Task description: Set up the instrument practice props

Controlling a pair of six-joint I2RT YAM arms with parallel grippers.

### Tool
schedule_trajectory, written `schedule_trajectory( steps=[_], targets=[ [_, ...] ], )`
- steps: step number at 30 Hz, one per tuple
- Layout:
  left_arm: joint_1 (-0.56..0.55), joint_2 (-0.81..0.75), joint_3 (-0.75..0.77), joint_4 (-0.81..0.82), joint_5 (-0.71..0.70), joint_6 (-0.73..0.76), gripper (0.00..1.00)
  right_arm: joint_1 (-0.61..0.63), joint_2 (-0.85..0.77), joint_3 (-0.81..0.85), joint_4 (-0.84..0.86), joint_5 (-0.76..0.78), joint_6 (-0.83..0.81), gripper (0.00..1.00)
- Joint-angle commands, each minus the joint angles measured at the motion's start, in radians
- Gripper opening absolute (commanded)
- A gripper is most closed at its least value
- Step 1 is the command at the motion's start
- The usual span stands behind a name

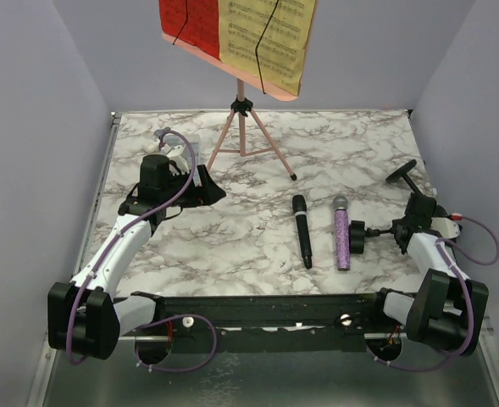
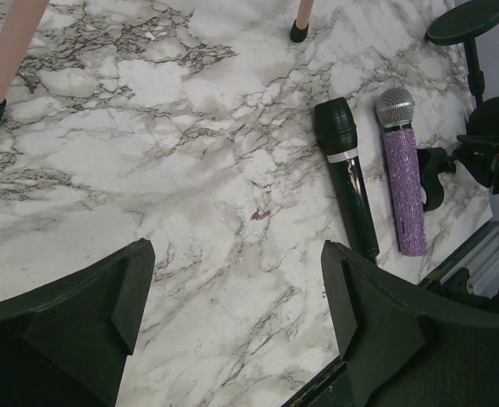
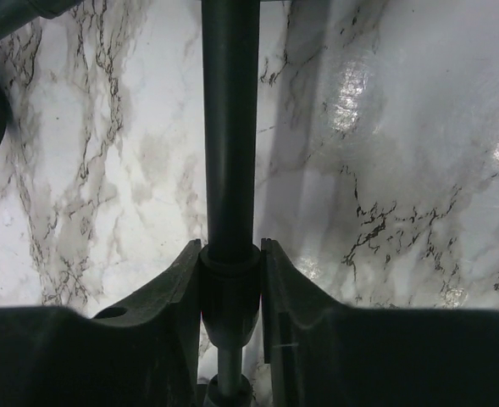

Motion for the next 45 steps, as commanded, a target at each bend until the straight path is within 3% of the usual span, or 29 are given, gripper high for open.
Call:
schedule_trajectory(
  steps=[1, 2, 9, 12, 17, 20, 23, 25, 27, 29, 32, 35, 40, 45],
  targets=[
    [-0.005, -0.023, -0.011, 0.005, 0.009, 0.019, 0.87, -0.002, -0.009, -0.009, 0.039, 0.024, 0.044, 0.08],
    [-0.007, -0.023, -0.011, 0.004, 0.008, 0.019, 0.87, -0.002, -0.011, 0.000, 0.025, 0.028, 0.042, 0.01],
    [-0.007, -0.020, -0.010, 0.005, 0.012, 0.019, 0.87, -0.002, -0.086, 0.127, -0.114, 0.060, -0.006, 0.00],
    [-0.007, -0.018, -0.010, 0.005, 0.014, 0.017, 0.87, -0.002, -0.153, 0.153, -0.083, 0.004, -0.084, 0.00],
    [-0.007, -0.017, -0.011, 0.006, 0.025, 0.008, 0.87, -0.002, -0.287, 0.151, 0.120, -0.330, -0.280, 0.00],
    [-0.007, -0.023, -0.016, 0.030, 0.071, -0.007, 0.87, -0.002, -0.290, 0.169, 0.167, -0.597, -0.254, 0.00],
    [-0.009, -0.051, -0.046, 0.143, 0.193, -0.049, 0.89, 0.000, -0.216, 0.226, 0.122, -0.875, -0.149, 0.00],
    [-0.008, -0.077, -0.087, 0.290, 0.317, -0.113, 0.90, 0.013, -0.172, 0.187, 0.240, -1.084, 0.002, 0.00],
    [-0.010, -0.096, -0.121, 0.449, 0.440, -0.202, 0.90, 0.083, -0.146, 0.134, 0.408, -1.178, 0.152, 0.00],
    [-0.018, -0.124, -0.130, 0.537, 0.497, -0.249, 0.91, 0.202, -0.127, 0.147, 0.425, -1.166, 0.188, 0.00],
    [-0.048, -0.200, -0.124, 0.550, 0.500, -0.223, 0.94, 0.390, -0.093, 0.225, 0.363, -1.115, 0.174, 0.00],
    [-0.061, -0.293, -0.128, 0.550, 0.487, -0.223, 0.97, 0.505, -0.054, 0.218, 0.418, -1.144, 0.267, 0.00],
    [-0.061, -0.398, -0.137, 0.491, 0.423, -0.275, 0.97, 0.673, -0.036, 0.053, 0.681, -1.106, 0.722, 0.00],
    [-0.061, -0.436, -0.113, 0.335, 0.273, -0.287, 0.97, 0.907, -0.022, 0.103, 0.619, -0.863, 1.052, 0.00]
  ],
)
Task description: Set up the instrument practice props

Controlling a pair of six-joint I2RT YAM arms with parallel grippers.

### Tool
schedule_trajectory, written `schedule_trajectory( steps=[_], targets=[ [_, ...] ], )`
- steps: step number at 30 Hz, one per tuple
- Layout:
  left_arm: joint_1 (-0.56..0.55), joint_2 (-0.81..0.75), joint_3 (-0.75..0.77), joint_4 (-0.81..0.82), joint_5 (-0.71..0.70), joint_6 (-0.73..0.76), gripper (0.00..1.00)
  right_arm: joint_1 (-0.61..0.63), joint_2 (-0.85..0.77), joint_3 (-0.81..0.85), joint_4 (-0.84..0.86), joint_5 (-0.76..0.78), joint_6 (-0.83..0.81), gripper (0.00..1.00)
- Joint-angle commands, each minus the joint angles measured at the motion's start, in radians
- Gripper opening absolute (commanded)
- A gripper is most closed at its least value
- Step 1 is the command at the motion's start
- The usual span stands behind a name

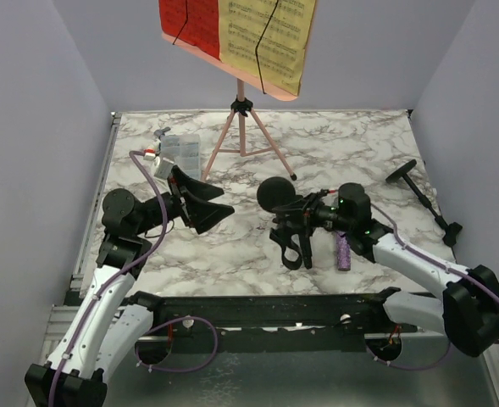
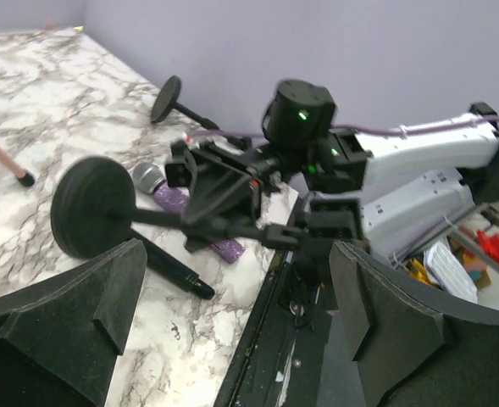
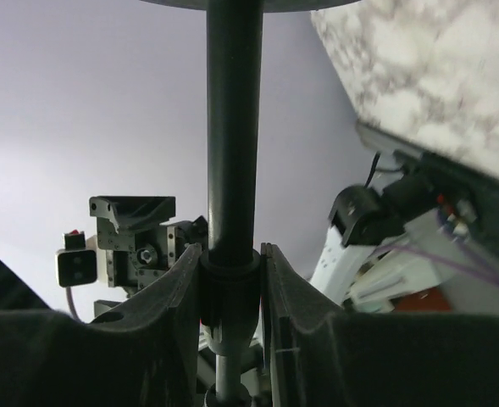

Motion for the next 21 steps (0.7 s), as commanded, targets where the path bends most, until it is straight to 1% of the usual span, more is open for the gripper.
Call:
schedule_trajectory(
  steps=[1, 3, 5, 7, 9, 13, 15, 16, 19, 21],
  targets=[
    [-0.001, -0.017, 0.022, -0.144, -0.141, -0.040, 0.97, 0.164, 0.016, 0.073, 0.075, 0.209, 0.392, 0.00],
    [-0.001, -0.019, 0.035, -0.147, -0.141, -0.046, 0.97, 0.188, 0.079, 0.101, 0.081, 0.209, 0.473, 0.00],
    [-0.001, -0.021, 0.053, -0.167, -0.146, -0.033, 0.97, 0.192, 0.162, 0.106, 0.153, 0.181, 0.567, 0.00],
    [-0.001, -0.023, 0.083, -0.233, -0.178, 0.001, 0.97, 0.194, 0.229, 0.124, 0.204, 0.185, 0.638, 0.00],
    [-0.001, -0.026, 0.112, -0.296, -0.218, 0.018, 0.97, 0.194, 0.286, 0.158, 0.198, 0.195, 0.680, 0.00],
    [-0.001, -0.043, 0.133, -0.344, -0.276, 0.001, 0.97, 0.196, 0.362, 0.210, 0.171, 0.209, 0.784, 0.00],
    [-0.001, -0.048, 0.143, -0.358, -0.293, -0.009, 0.97, 0.199, 0.384, 0.217, 0.213, 0.230, 0.845, 0.00],
    [-0.001, -0.050, 0.149, -0.363, -0.299, -0.013, 0.97, 0.200, 0.393, 0.225, 0.233, 0.242, 0.863, 0.00],
    [-0.001, -0.046, 0.157, -0.363, -0.308, -0.026, 0.97, 0.200, 0.405, 0.270, 0.206, 0.260, 0.882, 0.00],
    [-0.001, -0.033, 0.159, -0.354, -0.290, -0.025, 0.97, 0.200, 0.431, 0.285, 0.214, 0.243, 0.885, 0.00]
  ],
)
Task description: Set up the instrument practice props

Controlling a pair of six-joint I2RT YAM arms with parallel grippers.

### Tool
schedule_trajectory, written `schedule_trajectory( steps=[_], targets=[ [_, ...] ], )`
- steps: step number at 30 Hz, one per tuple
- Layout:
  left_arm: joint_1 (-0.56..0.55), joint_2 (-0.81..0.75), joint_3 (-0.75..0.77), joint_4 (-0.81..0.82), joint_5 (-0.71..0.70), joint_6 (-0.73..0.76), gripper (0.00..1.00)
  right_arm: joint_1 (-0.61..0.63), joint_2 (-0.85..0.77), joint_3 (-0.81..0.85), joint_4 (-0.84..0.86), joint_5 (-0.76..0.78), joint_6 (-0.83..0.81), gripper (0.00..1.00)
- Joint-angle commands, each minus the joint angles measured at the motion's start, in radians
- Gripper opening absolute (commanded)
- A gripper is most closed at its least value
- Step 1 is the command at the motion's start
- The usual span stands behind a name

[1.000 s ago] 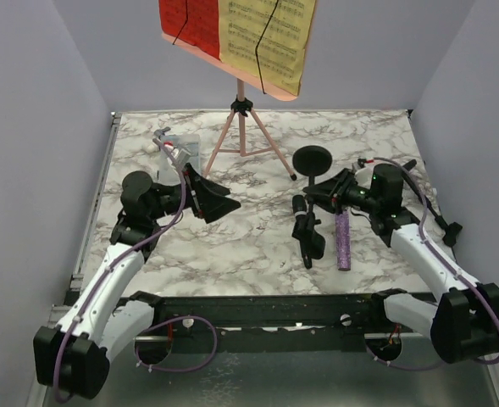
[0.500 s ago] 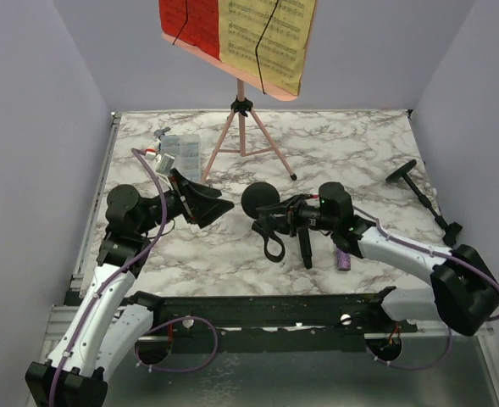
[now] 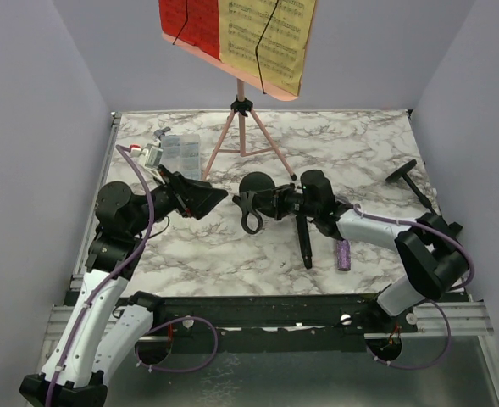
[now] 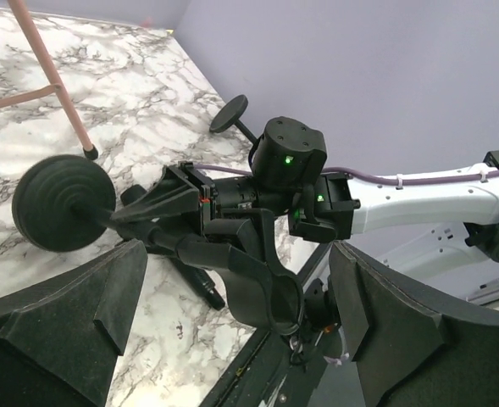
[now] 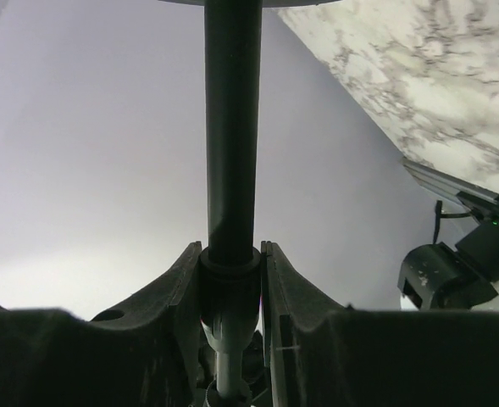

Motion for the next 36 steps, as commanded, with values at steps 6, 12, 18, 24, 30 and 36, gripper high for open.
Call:
schedule_trajectory(
  steps=[6, 12, 18, 24, 30, 36],
  targets=[
    [-0.002, 0.165, 0.053, 0.000, 0.202, -0.151, 0.99, 0.008, 0.097, 0.035, 0.244, 0.029, 0.601, 0.00],
    [-0.071, 0.174, 0.049, -0.140, 0.114, -0.181, 0.99, 0.010, 0.156, 0.028, 0.262, 0.040, 0.605, 0.00],
    [-0.172, 0.157, 0.092, -0.346, -0.201, -0.163, 0.99, 0.013, 0.176, 0.047, 0.198, 0.060, 0.562, 0.00],
    [-0.359, 0.185, 0.110, -0.366, -0.561, -0.213, 0.99, 0.024, 0.154, 0.075, 0.100, 0.123, 0.520, 0.00],
    [-0.530, 0.276, 0.172, -0.378, -0.833, -0.269, 0.99, 0.039, 0.108, 0.099, -0.015, 0.197, 0.487, 0.00],
    [-0.659, 0.327, 0.182, -0.396, -1.046, -0.307, 0.68, 0.042, 0.076, 0.096, -0.067, 0.217, 0.461, 0.00]
  ],
)
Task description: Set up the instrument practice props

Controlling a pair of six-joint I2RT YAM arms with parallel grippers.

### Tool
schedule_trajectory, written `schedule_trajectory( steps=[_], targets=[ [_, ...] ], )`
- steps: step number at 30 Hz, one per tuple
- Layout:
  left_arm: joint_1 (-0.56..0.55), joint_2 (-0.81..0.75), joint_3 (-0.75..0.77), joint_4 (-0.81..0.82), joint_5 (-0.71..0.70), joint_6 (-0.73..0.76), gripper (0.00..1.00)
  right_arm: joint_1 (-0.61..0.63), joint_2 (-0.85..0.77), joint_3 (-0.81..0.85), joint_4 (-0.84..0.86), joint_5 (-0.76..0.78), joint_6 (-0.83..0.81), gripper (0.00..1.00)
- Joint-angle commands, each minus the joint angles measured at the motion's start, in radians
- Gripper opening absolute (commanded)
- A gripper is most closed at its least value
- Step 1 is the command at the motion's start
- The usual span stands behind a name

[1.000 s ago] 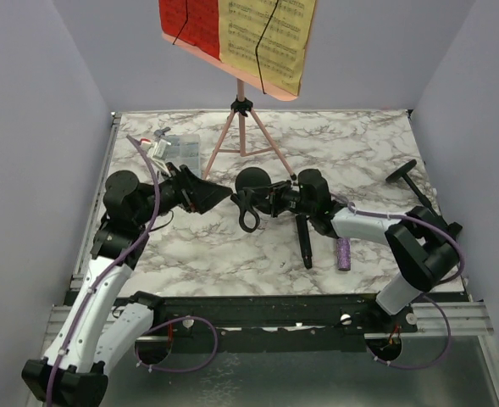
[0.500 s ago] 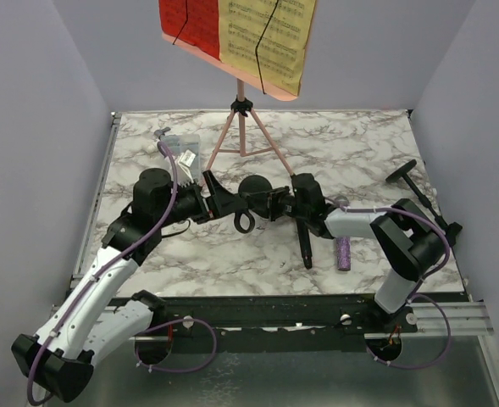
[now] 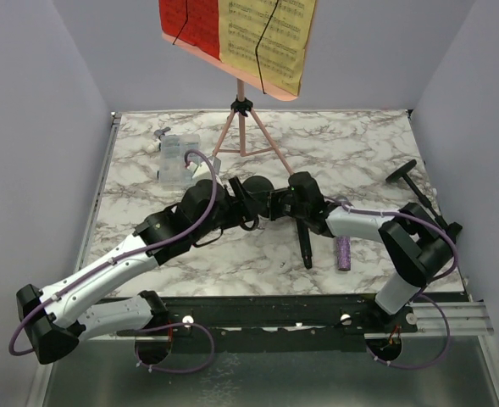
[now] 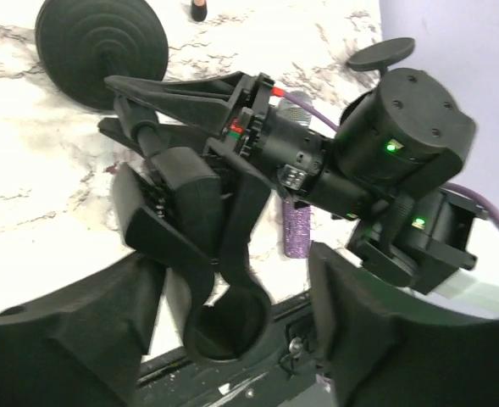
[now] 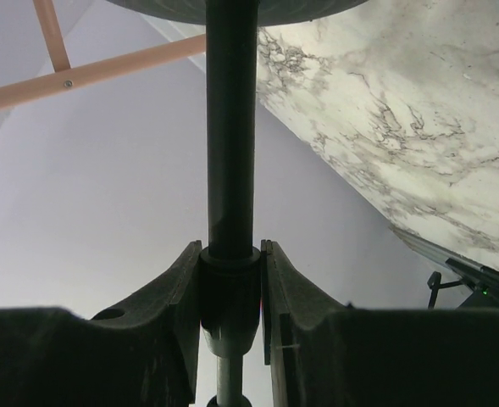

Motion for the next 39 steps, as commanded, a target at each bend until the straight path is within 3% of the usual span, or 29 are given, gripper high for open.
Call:
schedule_trajectory(
  steps=[1, 4, 8, 14, 17, 24, 27, 28, 29, 31, 34, 36, 39],
  targets=[
    [-0.065, 0.014, 0.012, -0.022, -0.252, -0.050, 0.63, 0.011, -0.070, 0.020, -0.032, 0.059, 0.448, 0.01],
    [-0.065, 0.018, 0.018, -0.025, -0.286, -0.046, 0.45, 0.011, -0.101, 0.010, -0.070, 0.061, 0.397, 0.09],
    [-0.066, 0.008, 0.034, -0.029, -0.306, -0.036, 0.30, 0.010, -0.159, -0.008, -0.121, 0.068, 0.146, 0.38],
    [-0.066, -0.004, 0.041, -0.036, -0.324, -0.037, 0.19, 0.011, -0.256, 0.059, -0.351, 0.175, -0.397, 0.87],
    [-0.065, -0.010, 0.041, -0.038, -0.327, -0.043, 0.16, 0.010, -0.319, 0.005, -0.302, 0.169, -0.628, 0.99],
    [-0.066, -0.061, 0.054, -0.046, -0.322, -0.067, 0.16, 0.011, -0.421, -0.176, 0.000, 0.248, -1.816, 1.00],
    [-0.065, -0.060, 0.066, -0.046, -0.307, -0.073, 0.15, 0.011, -0.382, -0.311, 0.283, 0.037, -2.416, 1.00],
    [-0.066, -0.058, 0.068, -0.046, -0.304, -0.075, 0.15, 0.011, -0.358, -0.349, 0.382, -0.042, -2.541, 1.00],
    [-0.066, -0.058, 0.071, -0.046, -0.301, -0.073, 0.15, 0.011, -0.314, -0.387, 0.537, -0.079, -2.617, 1.00],
    [-0.066, -0.063, 0.072, -0.048, -0.301, -0.073, 0.15, 0.011, -0.208, -0.405, 0.835, -0.125, -2.594, 1.00],
    [-0.064, -0.075, 0.072, -0.050, -0.308, -0.072, 0.15, 0.020, -0.050, -0.368, 1.094, -0.298, -2.623, 1.00],
    [-0.064, -0.080, 0.074, -0.054, -0.310, -0.071, 0.15, 0.044, 0.036, -0.313, 1.218, -0.184, -2.531, 0.98],
    [-0.063, -0.090, 0.071, -0.059, -0.310, -0.078, 0.15, 0.096, 0.105, -0.252, 1.274, -0.108, -2.543, 0.96]
  ],
)
